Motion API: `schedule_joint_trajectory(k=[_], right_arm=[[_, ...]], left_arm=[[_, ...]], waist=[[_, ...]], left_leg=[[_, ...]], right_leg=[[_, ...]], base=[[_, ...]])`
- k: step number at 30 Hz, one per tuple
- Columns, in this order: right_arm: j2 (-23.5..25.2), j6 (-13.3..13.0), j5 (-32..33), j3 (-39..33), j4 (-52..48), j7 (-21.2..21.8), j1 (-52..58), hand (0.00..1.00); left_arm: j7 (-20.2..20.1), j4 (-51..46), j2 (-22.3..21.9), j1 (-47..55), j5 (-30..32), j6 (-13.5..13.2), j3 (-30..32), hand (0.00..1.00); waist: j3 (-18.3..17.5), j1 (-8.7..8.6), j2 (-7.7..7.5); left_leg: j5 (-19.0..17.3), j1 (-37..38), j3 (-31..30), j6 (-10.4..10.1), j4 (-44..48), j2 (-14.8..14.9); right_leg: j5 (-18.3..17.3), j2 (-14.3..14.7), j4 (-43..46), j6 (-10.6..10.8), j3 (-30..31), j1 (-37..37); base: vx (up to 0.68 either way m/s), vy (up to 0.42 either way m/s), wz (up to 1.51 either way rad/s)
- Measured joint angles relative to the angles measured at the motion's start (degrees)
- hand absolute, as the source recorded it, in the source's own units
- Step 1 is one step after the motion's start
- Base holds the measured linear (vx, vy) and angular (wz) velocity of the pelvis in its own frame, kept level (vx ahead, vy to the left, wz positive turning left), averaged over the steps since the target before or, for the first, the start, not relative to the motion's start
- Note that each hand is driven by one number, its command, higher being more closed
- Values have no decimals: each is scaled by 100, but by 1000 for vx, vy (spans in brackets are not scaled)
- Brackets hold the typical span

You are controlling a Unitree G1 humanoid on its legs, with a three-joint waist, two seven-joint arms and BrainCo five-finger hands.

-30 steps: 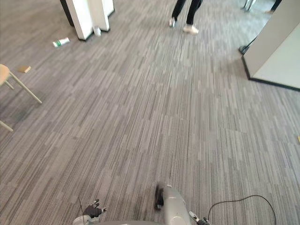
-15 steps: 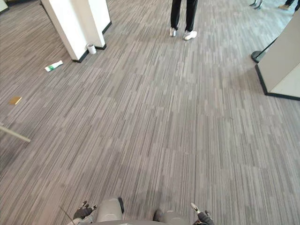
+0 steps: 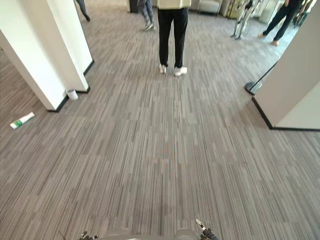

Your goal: Organize washtable

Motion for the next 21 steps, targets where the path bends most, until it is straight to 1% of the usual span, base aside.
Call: schedule_joint_trajectory(k=[1, 2, 3, 4, 5, 6, 7, 8, 9, 10, 11, 12, 13, 14, 15, 16, 17, 18, 19, 20, 21], right_arm=[[38, 23, 18, -132, 11, -10, 63, 0], [43, 33, 20, -174, 15, -23, 120, 0], [28, 71, 19, -175, -22, -24, 256, 0], [12, 87, 22, -162, -50, -33, 360, 0], [30, 96, 22, -151, -56, -46, 374, 0], [0, 111, 20, -174, -143, -38, 460, 0], [-25, 115, 18, -142, -337, -28, 477, 0], [-38, 111, 22, -118, -509, -51, 542, 0], [-79, 100, 40, -122, -513, -68, 495, 0], [-97, 103, 109, -132, -496, -113, 363, 0], [-77, 104, 138, -158, -467, -114, 212, 0], [-75, 102, 143, -153, -424, -121, 138, 0], [-42, 100, 197, -135, -303, -126, -34, 0], [-48, 100, 239, -148, -236, -127, -119, 0], [-54, 98, 276, -163, -200, -129, -223, 0], [-75, 87, 287, -158, -209, -123, -317, 0], [-95, 78, 288, -157, -210, -124, -358, 0], [-108, 77, 285, -123, -208, -127, -354, 0], [-124, 71, 272, -112, -207, -124, -314, 0], [-138, 70, 255, -108, -204, -124, -277, 0], [-152, 78, 203, -105, -192, -127, -214, 0]], left_arm=[[0, -25, -104, -60, 1, 0, -17, 0], [10, -35, -135, -58, 3, -2, -7, 0], [9, -55, -233, 0, 13, 3, 101, 0], [2, -118, -348, 94, 53, -1, 244, 0], [-7, -183, -407, 131, 109, -6, 361, 0], [-7, -251, -526, 138, 153, -8, 581, 0], [-9, -297, -627, 167, 158, -3, 777, 0], [-6, -312, -726, 188, 149, 0, 898, 0], [-13, -322, -752, 224, 90, 2, 925, 0], [-19, -335, -731, 253, 42, 4, 1044, 0], [-24, -357, -641, 254, -15, -6, 1044, 0], [-25, -393, -586, 254, -16, -27, 1035, 0], [-22, -390, -491, 264, -16, -37, 1013, 0], [-18, -384, -488, 280, -19, -37, 1006, 0], [-14, -385, -433, 339, -40, -41, 972, 0], [-13, -368, -438, 432, -59, -48, 914, 0], [-6, -326, -427, 470, -61, -47, 849, 0], [-10, -241, -389, 530, -61, -44, 734, 0], [-7, -199, -381, 564, -115, -24, 638, 0], [-5, -191, -379, 603, -114, -25, 574, 0], [-9, -99, -368, 655, -122, -20, 521, 0]], waist=[[28, 2, 28], [42, -23, 52], [-25, -159, 179], [-83, -240, 260], [-98, -229, 238], [-152, -230, 274], [-145, -220, 391], [-118, -120, 553], [-93, -71, 605], [-78, -1, 640], [20, 47, 483], [69, 63, 405], [97, 87, 308], [102, 105, 289], [88, 201, 255], [95, 212, 270], [99, 200, 292], [90, 212, 301], [82, 208, 316], [66, 209, 344], [35, 250, 362]], left_leg=[[-153, 178, -18, -69, -31, 33], [-220, 312, -23, -135, -96, 58], [-366, 509, -20, -226, -232, 214], [-430, 563, -50, -346, -3, 310], [-446, 431, -18, -381, 413, 349], [-383, -52, -11, -540, 1715, 527], [-23, -578, -25, -718, 2970, 738], [989, -1197, -43, -745, 4369, 1049], [1110, -1446, -35, -830, 5046, 1239], [1089, -1824, 103, -785, 5887, 1551], [963, -2039, 311, -632, 6252, 1722], [902, -2111, 417, -566, 6293, 1761], [784, -2288, 625, -503, 6155, 1840], [718, -2368, 706, -528, 5978, 1859], [622, -2510, 907, -633, 5329, 1830], [578, -2650, 994, -707, 4433, 1691], [579, -2701, 970, -724, 3899, 1597], [606, -2701, 861, -761, 2659, 1282], [727, -2705, 690, -850, 1620, 977], [811, -2720, 587, -820, 1293, 868], [1277, -2742, 387, -427, 1242, 704]], right_leg=[[394, 104, -1032, -74, -57, -215], [652, 173, -1488, -118, -65, -267], [1033, 309, -1827, -179, -66, -354], [1295, 431, -1583, -466, -36, -396], [1449, 445, -1475, -633, 4, -398], [1450, 468, -1414, -596, -50, -245], [1269, 627, -1477, -607, -95, -32], [1088, 860, -1587, -701, -15, 284], [1027, 987, -1656, -745, 30, 475], [910, 1145, -1831, -828, 142, 939], [896, 1168, -2109, -847, 288, 1505], [896, 1134, -2252, -847, 342, 1787], [899, 1071, -2506, -841, 447, 2264], [889, 1040, -2613, -809, 484, 2437], [778, 930, -2818, -606, 514, 2743], [651, 867, -3012, -407, 522, 2995], [604, 840, -3087, -355, 515, 3093], [479, 757, -3171, -236, 505, 3237], [320, 695, -3172, -82, 474, 3328], [236, 692, -3157, -10, 464, 3369], [2, 633, -3046, 144, 468, 3458]], base=[[531, -56, 22], [597, -75, 16], [667, -99, 33], [681, -102, 34], [710, -141, 21], [713, -169, 5], [846, -217, -13], [704, -159, -31], [691, -122, -57], [685, -101, -56], [787, -134, -47], [623, -124, -39], [455, -95, -31], [473, -58, -51], [553, -22, -53], [541, 15, -47], [455, 95, -25], [442, 167, -9], [440, 195, -5], [459, 245, -8], [503, 287, -11]])
